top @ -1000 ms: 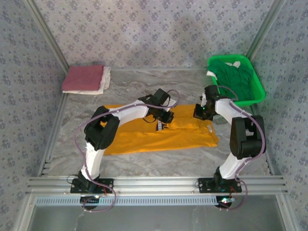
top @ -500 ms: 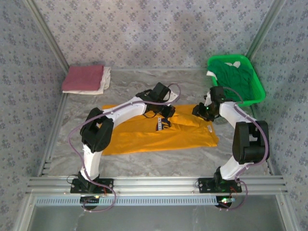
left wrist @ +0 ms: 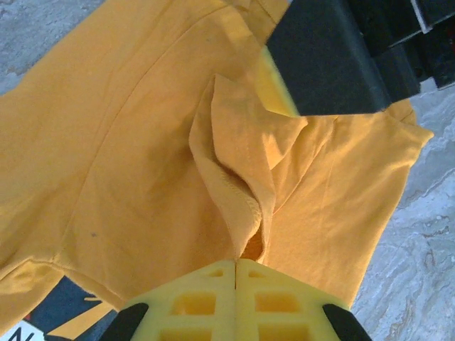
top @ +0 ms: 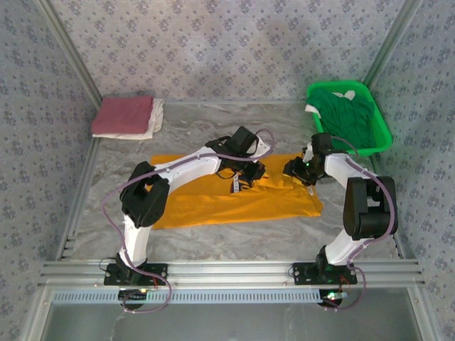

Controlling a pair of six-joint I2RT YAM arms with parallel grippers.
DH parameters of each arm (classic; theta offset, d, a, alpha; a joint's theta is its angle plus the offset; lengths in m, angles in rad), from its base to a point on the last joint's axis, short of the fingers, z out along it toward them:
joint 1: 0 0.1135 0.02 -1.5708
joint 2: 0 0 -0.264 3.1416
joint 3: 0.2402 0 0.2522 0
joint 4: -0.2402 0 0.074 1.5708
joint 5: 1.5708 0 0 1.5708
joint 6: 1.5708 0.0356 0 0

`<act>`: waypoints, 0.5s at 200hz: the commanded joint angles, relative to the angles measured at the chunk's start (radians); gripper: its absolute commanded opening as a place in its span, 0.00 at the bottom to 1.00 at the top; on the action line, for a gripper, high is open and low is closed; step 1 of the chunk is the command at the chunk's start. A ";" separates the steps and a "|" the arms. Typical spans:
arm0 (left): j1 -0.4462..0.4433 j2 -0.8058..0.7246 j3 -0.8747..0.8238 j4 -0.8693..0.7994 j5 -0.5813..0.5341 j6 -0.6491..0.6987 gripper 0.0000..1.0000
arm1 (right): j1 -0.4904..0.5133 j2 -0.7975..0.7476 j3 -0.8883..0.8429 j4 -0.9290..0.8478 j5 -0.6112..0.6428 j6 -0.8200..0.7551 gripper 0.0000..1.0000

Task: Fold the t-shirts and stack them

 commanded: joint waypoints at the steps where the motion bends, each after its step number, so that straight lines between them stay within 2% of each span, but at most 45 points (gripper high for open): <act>1: -0.001 -0.022 -0.027 -0.024 -0.018 -0.048 0.00 | -0.007 -0.002 -0.013 -0.014 -0.001 0.003 0.48; 39: -0.002 -0.034 -0.122 0.055 0.001 -0.106 0.00 | -0.007 0.034 -0.011 -0.012 -0.006 -0.021 0.37; 85: -0.002 -0.030 -0.184 0.082 -0.009 -0.130 0.01 | -0.007 0.047 0.000 0.001 -0.013 -0.025 0.08; 100: -0.003 -0.047 -0.201 0.096 -0.024 -0.132 0.05 | -0.007 0.034 0.007 -0.004 -0.009 -0.024 0.05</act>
